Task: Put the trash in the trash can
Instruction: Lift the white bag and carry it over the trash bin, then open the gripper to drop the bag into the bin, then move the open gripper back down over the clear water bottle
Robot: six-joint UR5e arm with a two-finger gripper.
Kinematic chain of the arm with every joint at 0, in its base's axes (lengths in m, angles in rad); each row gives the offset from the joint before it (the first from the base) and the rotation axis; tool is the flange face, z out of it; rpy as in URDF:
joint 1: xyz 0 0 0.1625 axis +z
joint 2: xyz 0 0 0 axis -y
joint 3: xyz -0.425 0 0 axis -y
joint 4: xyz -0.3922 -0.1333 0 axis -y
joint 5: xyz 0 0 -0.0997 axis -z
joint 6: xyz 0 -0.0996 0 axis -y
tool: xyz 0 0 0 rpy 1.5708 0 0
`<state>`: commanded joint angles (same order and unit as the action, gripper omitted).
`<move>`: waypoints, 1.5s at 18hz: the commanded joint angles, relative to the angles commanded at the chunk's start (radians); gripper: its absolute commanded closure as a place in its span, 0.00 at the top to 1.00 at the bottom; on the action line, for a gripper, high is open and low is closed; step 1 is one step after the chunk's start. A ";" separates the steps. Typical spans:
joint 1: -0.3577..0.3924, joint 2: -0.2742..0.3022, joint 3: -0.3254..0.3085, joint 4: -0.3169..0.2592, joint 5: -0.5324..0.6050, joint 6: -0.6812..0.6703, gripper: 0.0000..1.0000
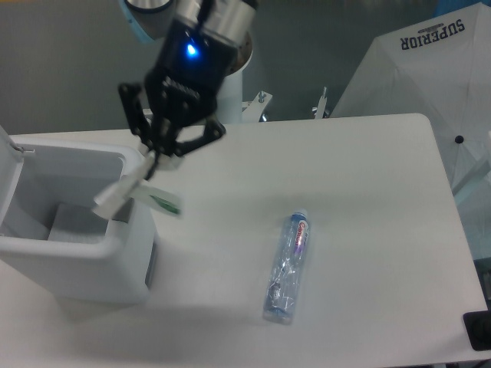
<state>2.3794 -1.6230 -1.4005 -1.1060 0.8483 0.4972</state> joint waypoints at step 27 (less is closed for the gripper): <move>0.029 -0.138 -0.075 0.064 0.017 0.017 1.00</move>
<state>2.4080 -1.7608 -1.4758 -1.0416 0.8652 0.5139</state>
